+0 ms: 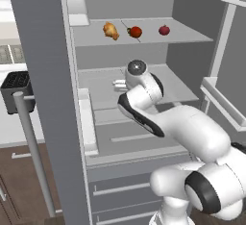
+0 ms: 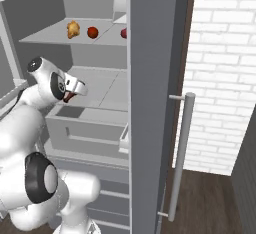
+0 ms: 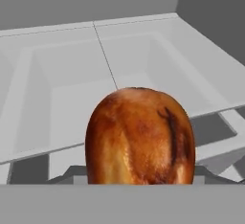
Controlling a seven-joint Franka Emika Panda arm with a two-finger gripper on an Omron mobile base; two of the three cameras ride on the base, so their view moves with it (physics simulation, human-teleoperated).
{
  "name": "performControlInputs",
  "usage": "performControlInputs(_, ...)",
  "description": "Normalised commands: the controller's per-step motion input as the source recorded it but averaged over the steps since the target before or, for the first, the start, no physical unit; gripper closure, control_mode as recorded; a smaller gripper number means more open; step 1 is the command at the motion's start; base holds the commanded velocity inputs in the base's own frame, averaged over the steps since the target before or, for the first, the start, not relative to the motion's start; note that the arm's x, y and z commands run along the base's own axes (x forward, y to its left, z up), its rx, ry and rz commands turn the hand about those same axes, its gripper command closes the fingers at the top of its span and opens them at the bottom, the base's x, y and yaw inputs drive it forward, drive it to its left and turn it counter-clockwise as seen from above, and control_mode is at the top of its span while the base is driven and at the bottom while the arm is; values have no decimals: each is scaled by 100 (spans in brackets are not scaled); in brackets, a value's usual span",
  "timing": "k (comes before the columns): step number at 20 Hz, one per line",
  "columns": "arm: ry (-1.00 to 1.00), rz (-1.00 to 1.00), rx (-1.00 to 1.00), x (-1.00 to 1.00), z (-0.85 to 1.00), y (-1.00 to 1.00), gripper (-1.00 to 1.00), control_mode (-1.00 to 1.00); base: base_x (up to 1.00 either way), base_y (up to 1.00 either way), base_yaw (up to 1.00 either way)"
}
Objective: Place one tomato and one chicken drumstick in each tupperware on the nearby counter, to pack two identical lunches.
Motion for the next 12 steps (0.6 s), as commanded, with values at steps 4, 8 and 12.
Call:
performControlInputs(4, 19, 0, 9, -100, 21, -16, 100, -100, 0, 0, 0)
performControlInputs(8, 34, 4, 11, -99, 25, -9, 100, -100, 0, 0, 0)
performControlInputs(12, 0, 3, 0, -25, 0, 1, 100, 100, -75, 9, 9)
